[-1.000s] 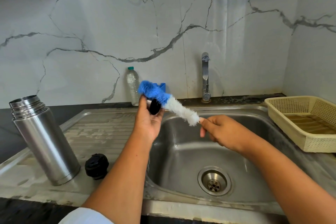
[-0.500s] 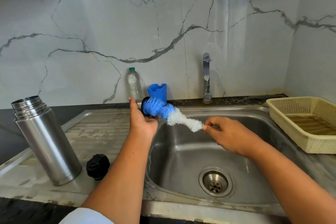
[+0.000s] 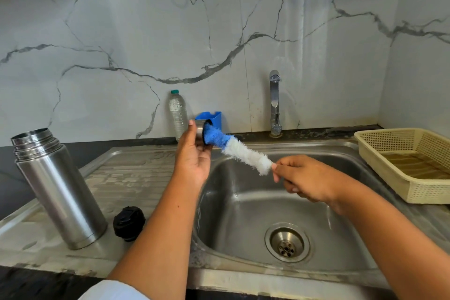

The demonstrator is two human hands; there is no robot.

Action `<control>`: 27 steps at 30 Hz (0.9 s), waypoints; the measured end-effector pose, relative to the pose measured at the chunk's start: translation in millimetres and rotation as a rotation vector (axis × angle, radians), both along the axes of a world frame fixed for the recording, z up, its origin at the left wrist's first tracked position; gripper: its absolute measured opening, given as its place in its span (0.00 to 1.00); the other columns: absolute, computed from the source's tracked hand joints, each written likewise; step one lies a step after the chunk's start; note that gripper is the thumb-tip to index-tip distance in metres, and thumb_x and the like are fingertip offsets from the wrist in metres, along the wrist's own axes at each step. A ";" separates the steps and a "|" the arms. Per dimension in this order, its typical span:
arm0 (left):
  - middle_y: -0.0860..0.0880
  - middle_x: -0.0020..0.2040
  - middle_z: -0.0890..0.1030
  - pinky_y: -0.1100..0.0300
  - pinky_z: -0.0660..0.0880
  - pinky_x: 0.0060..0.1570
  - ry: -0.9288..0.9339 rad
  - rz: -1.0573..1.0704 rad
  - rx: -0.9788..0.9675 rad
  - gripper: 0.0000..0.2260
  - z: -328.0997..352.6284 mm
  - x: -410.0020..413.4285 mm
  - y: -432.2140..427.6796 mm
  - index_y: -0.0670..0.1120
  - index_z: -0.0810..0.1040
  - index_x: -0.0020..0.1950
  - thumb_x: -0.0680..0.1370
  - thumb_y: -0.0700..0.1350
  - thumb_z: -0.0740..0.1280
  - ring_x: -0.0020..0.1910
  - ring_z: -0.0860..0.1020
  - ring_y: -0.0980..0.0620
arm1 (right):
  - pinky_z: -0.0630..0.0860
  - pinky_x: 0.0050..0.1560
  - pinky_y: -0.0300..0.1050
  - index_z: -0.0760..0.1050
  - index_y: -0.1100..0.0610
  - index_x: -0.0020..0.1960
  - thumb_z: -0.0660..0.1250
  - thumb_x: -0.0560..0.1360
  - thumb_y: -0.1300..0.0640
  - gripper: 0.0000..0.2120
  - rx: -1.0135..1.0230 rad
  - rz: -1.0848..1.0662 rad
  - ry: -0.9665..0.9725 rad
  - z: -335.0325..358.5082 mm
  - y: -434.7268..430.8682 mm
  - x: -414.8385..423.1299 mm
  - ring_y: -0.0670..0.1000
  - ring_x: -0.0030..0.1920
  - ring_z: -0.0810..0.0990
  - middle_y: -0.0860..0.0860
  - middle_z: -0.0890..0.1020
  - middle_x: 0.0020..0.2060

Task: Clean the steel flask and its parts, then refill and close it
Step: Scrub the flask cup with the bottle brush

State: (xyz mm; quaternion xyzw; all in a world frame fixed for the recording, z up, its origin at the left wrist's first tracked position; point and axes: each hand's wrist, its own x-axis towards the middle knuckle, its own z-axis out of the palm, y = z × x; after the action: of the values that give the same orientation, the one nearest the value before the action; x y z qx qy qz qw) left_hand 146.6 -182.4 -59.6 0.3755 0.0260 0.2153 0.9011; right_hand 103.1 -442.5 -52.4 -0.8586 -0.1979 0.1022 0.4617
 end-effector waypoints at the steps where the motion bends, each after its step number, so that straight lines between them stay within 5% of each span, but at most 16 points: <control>1: 0.41 0.48 0.83 0.51 0.83 0.52 0.007 -0.032 0.037 0.11 0.9 -2.9 -4.7 0.44 0.77 0.45 0.77 0.50 0.73 0.53 0.84 0.45 | 0.56 0.26 0.39 0.76 0.54 0.45 0.58 0.84 0.47 0.16 0.043 0.009 0.078 0.6 1.3 -2.5 0.45 0.25 0.61 0.45 0.69 0.25; 7: 0.37 0.56 0.81 0.49 0.83 0.55 -0.049 -0.024 -0.091 0.12 10.1 -4.9 1.8 0.42 0.77 0.53 0.76 0.47 0.74 0.62 0.82 0.41 | 0.50 0.24 0.38 0.74 0.52 0.45 0.59 0.84 0.48 0.13 0.170 0.052 0.261 9.7 -14.2 -3.8 0.45 0.25 0.56 0.47 0.66 0.27; 11: 0.42 0.47 0.84 0.48 0.82 0.58 -0.023 -0.105 -0.001 0.04 5.6 -7.2 -6.6 0.44 0.78 0.50 0.80 0.43 0.71 0.53 0.85 0.45 | 0.51 0.22 0.36 0.73 0.53 0.46 0.57 0.85 0.49 0.13 0.161 0.041 0.262 2.2 -5.1 -2.7 0.45 0.24 0.57 0.47 0.67 0.26; 15: 0.45 0.43 0.83 0.48 0.80 0.61 0.012 -0.106 -0.030 0.00 3.3 -7.0 -9.2 0.44 0.78 0.49 0.80 0.40 0.68 0.49 0.84 0.47 | 0.58 0.24 0.38 0.77 0.55 0.45 0.59 0.85 0.48 0.15 0.045 0.005 0.093 -2.0 -1.8 1.0 0.45 0.24 0.62 0.48 0.70 0.27; 19: 0.41 0.59 0.83 0.48 0.78 0.64 0.109 -0.060 -0.036 0.15 1.6 -5.3 -4.1 0.45 0.81 0.64 0.79 0.45 0.67 0.59 0.81 0.44 | 0.75 0.38 0.43 0.79 0.49 0.46 0.63 0.82 0.45 0.12 -0.143 -0.101 -0.188 -7.4 0.0 4.9 0.47 0.33 0.76 0.48 0.81 0.34; 23: 0.39 0.63 0.82 0.51 0.79 0.61 0.233 -0.025 -0.026 0.18 -0.6 -0.1 3.3 0.47 0.79 0.64 0.78 0.54 0.72 0.60 0.82 0.45 | 0.76 0.40 0.42 0.77 0.46 0.51 0.67 0.80 0.45 0.05 -0.225 -0.151 -0.290 -11.7 2.8 6.1 0.46 0.41 0.79 0.46 0.80 0.41; 27: 0.36 0.59 0.83 0.36 0.76 0.64 0.208 -0.088 -0.086 0.21 1.4 -1.2 5.6 0.46 0.78 0.61 0.75 0.56 0.76 0.58 0.83 0.36 | 0.81 0.45 0.48 0.79 0.46 0.52 0.69 0.79 0.48 0.04 -0.301 -0.173 -0.417 -14.2 7.2 5.3 0.46 0.41 0.79 0.45 0.79 0.42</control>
State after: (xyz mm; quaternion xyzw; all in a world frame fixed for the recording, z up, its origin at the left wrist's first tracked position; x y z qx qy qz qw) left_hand 145.5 -176.8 -58.2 0.3575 0.1122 0.1341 0.9174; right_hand 108.4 -435.3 -66.6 -0.9338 -0.1975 -0.0884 0.2848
